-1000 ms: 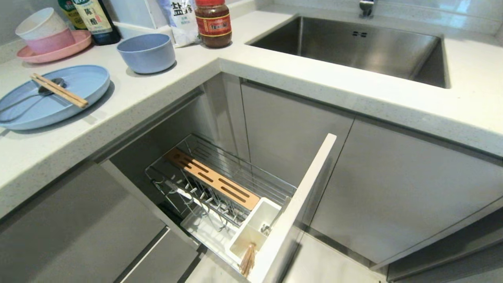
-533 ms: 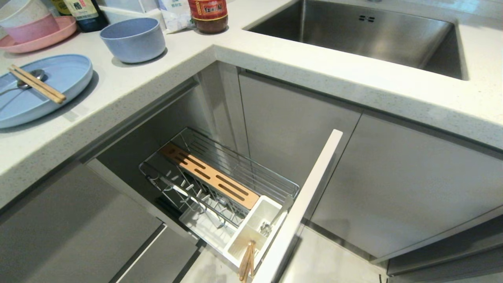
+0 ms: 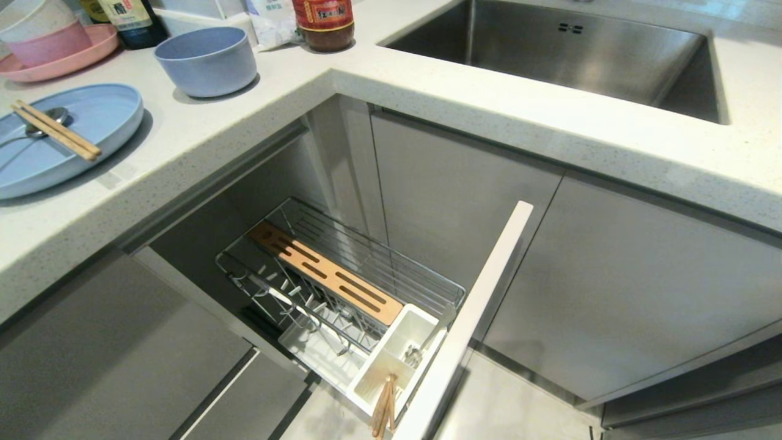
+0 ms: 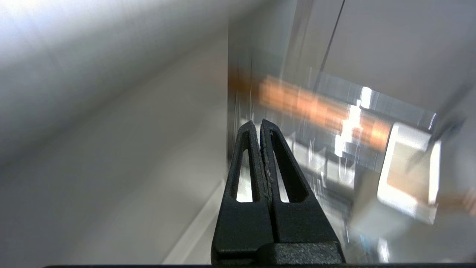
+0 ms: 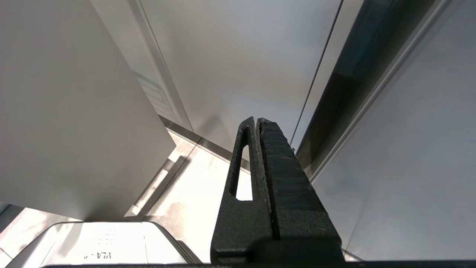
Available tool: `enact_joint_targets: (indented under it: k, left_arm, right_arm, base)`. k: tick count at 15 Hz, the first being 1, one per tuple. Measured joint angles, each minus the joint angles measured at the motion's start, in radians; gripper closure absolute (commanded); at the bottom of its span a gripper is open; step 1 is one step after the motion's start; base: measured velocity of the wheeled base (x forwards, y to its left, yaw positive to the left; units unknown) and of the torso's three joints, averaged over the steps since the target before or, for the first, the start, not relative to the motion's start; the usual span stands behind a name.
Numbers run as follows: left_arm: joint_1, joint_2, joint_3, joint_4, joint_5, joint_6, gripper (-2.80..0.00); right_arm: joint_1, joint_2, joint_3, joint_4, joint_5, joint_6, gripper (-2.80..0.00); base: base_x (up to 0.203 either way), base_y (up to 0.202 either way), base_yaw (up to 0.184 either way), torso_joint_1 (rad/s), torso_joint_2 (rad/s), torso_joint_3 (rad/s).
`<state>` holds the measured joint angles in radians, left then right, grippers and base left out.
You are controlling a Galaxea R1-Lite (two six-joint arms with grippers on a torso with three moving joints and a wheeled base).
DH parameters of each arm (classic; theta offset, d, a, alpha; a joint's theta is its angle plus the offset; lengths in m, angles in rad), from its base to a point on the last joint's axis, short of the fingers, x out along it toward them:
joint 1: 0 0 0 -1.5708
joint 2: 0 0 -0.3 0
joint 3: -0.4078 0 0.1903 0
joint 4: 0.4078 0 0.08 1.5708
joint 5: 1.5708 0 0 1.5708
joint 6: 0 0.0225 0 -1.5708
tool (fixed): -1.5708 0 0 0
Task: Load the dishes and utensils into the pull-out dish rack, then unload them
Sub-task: Pick up the chopsticks and place it in the cupboard
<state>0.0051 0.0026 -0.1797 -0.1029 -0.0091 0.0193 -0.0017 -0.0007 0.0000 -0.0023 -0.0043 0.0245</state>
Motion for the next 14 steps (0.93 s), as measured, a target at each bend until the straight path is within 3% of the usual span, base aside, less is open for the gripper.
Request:
enact_joint_targets:
  k: [4, 7, 10, 14]
  left_arm:
    - [0.004, 0.058, -0.424, 0.245, -0.011, 0.179, 0.0]
    - [0.025, 0.24, -0.735, 0.331, -0.033, 0.244, 0.0]
    - [0.039, 0.488, -0.957, 0.289, -0.043, 0.207, 0.0]
    - [0.04, 0.778, -1.117, 0.259, 0.022, 0.018, 0.0]
  right_arm:
    - [0.0, 0.0, 0.0, 0.0, 0.0, 0.0, 0.0]
    - [0.0, 0.0, 0.0, 0.0, 0.0, 0.0, 0.0]
    - [0.0, 0.0, 0.0, 0.0, 0.0, 0.0, 0.0]
    - [0.0, 0.0, 0.0, 0.0, 0.0, 0.0, 0.0]
  base:
    - [0.0, 0.0, 0.0, 0.0, 0.0, 0.0]
    - [0.0, 0.0, 0.0, 0.0, 0.0, 0.0]
    - [0.0, 0.0, 0.0, 0.0, 0.0, 0.0]
    - [0.0, 0.0, 0.0, 0.0, 0.0, 0.0]
